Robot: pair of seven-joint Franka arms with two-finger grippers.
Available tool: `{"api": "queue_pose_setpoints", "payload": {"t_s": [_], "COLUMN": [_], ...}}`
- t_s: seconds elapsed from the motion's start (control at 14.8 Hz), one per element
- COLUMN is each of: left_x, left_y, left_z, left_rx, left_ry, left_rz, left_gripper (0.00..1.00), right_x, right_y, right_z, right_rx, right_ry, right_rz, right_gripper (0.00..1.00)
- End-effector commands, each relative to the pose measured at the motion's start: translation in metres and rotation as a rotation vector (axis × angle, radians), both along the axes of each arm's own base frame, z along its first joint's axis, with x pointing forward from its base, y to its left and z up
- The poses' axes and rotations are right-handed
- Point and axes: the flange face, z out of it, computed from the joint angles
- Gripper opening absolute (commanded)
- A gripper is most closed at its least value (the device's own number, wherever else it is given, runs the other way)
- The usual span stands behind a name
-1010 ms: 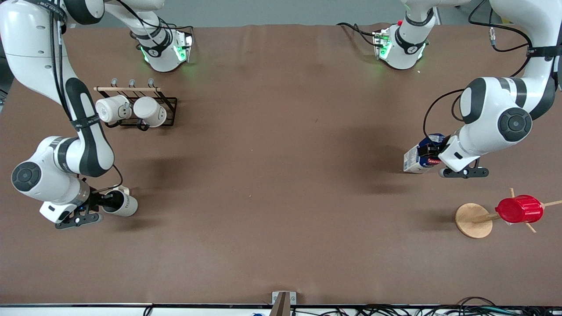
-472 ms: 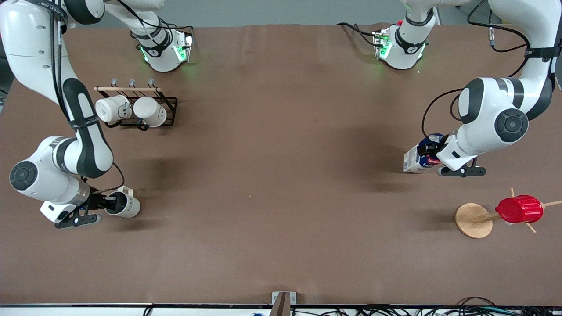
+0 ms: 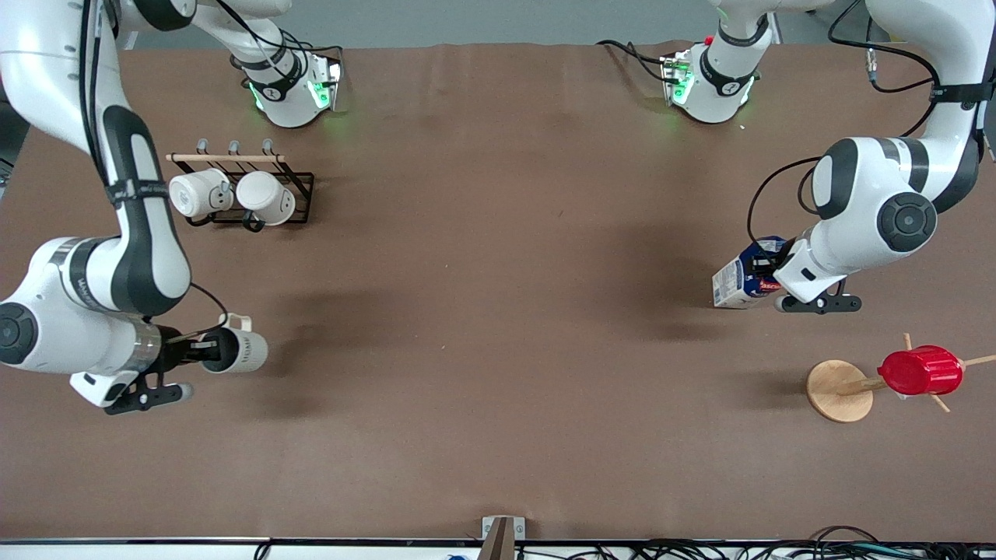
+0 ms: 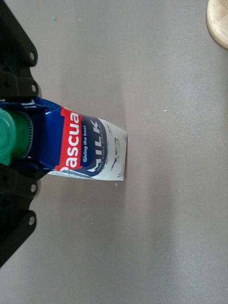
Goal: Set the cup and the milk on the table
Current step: 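Carry the mug and the carton toward the table middle with both grippers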
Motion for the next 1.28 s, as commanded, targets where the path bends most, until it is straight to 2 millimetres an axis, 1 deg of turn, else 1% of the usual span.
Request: {"api": "queue_pose_setpoints", "payload": {"t_s": [0.0, 0.07, 0.2, 0.27, 0.34, 0.4, 0.47, 0.54, 0.67, 0.74, 0.88, 0.94, 1.08, 1.15, 1.21], "left_x": [-0.001, -0.001, 0.0, 0.002, 0.004, 0.009, 0.014, 0.019, 0.027, 0.033, 0.048, 0.054, 0.063, 0.07, 0.076], "left_y": [0.001, 0.001, 0.001, 0.001, 0.0, 0.0, 0.0, 0.0, -0.008, -0.008, -0.012, -0.016, -0.026, -0.032, -0.041], "left_z": [0.007, 0.008, 0.008, 0.009, 0.011, 0.017, 0.021, 0.026, 0.036, 0.041, 0.054, 0.063, 0.069, 0.072, 0.075], "left_rx": [0.011, 0.01, 0.01, 0.01, 0.009, 0.009, 0.007, 0.007, 0.005, 0.004, 0.0, -0.001, -0.003, -0.003, -0.005], "left_ry": [-0.014, -0.015, -0.017, -0.021, -0.027, -0.043, -0.053, -0.064, -0.089, -0.104, -0.138, -0.153, -0.15, -0.141, -0.132], "left_rz": [-0.024, -0.024, -0.024, -0.024, -0.024, -0.022, -0.022, -0.021, -0.03, -0.027, -0.022, -0.026, -0.038, -0.044, -0.056], "left_gripper": [0.29, 0.29, 0.28, 0.27, 0.26, 0.23, 0.18, 0.15, 0.11, 0.11, 0.1, 0.1, 0.1, 0.1, 0.1], "right_x": [-0.01, -0.016, -0.029, -0.035, -0.039, -0.049, -0.059, -0.065, -0.078, -0.081, -0.087, -0.094, -0.101, -0.104, -0.107], "right_y": [0.082, 0.115, 0.168, 0.198, 0.223, 0.254, 0.279, 0.296, 0.328, 0.337, 0.344, 0.35, 0.353, 0.357, 0.361], "right_z": [0.01, 0.01, 0.009, 0.011, 0.013, 0.013, 0.01, 0.0, -0.021, -0.029, -0.048, -0.054, -0.067, -0.071, -0.075], "right_rx": [0.007, -0.018, -0.082, -0.072, -0.042, -0.02, -0.025, -0.051, -0.063, -0.055, -0.034, -0.029, -0.026, -0.027, -0.031], "right_ry": [0.009, 0.01, -0.001, -0.026, -0.05, -0.061, -0.077, -0.091, -0.109, -0.121, -0.131, -0.134, -0.129, -0.126, -0.119], "right_rz": [-0.044, -0.058, -0.103, -0.125, -0.161, -0.178, -0.187, -0.205, -0.23, -0.246, -0.255, -0.242, -0.233, -0.228, -0.237], "right_gripper": [0.0, 0.0, 0.0, 0.0, 0.0, 0.0, 0.0, 0.0, 0.0, 0.0, 0.01, 0.01, 0.02, 0.02, 0.02]}}
